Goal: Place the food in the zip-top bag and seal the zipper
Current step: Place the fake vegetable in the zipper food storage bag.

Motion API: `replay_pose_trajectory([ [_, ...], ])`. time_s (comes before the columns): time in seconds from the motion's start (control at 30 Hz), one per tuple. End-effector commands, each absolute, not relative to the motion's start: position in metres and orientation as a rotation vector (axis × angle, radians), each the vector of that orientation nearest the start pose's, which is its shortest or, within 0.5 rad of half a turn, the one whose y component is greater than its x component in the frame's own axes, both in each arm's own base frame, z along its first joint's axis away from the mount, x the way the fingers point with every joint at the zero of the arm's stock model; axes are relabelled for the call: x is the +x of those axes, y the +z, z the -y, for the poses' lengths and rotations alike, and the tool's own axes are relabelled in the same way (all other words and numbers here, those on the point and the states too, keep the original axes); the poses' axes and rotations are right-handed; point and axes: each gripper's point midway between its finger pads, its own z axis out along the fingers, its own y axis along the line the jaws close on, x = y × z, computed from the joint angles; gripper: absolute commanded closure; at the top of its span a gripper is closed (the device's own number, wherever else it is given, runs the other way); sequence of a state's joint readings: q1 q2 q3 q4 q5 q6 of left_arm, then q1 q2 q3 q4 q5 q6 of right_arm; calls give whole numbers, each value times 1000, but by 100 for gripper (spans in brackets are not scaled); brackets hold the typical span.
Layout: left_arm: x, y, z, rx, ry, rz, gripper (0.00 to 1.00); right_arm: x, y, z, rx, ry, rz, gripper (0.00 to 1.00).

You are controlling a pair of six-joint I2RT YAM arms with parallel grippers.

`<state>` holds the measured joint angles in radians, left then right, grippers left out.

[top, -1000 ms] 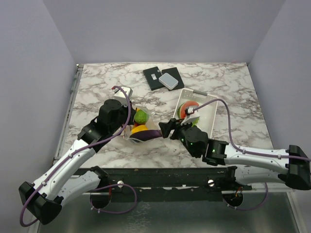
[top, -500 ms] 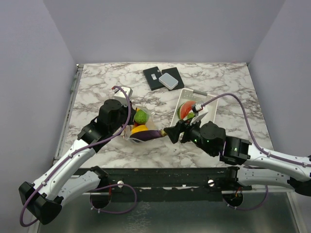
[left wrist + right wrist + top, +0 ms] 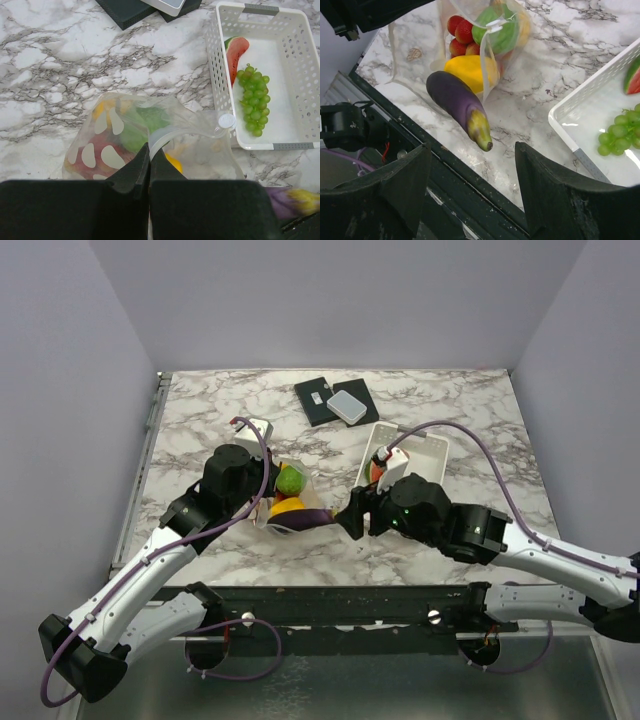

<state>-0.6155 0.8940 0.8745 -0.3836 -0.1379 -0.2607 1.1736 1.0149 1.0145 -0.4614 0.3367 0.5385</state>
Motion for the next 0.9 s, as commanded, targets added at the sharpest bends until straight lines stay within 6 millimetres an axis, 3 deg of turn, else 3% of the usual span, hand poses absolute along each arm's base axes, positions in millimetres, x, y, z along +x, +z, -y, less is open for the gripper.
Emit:
replay_pose_trajectory([
  [0.0,264,241,175,276,-460,-1964,100,157,246,-294,-510,789,-2123,28],
  [0.43,264,241,175,278,-458,-1965,100,168,230,-313,-540,1023,-2178,32],
  [0.87,264,240,175,278,-458,-1967,100,171,197,-323,-550,1017,-2261,44],
])
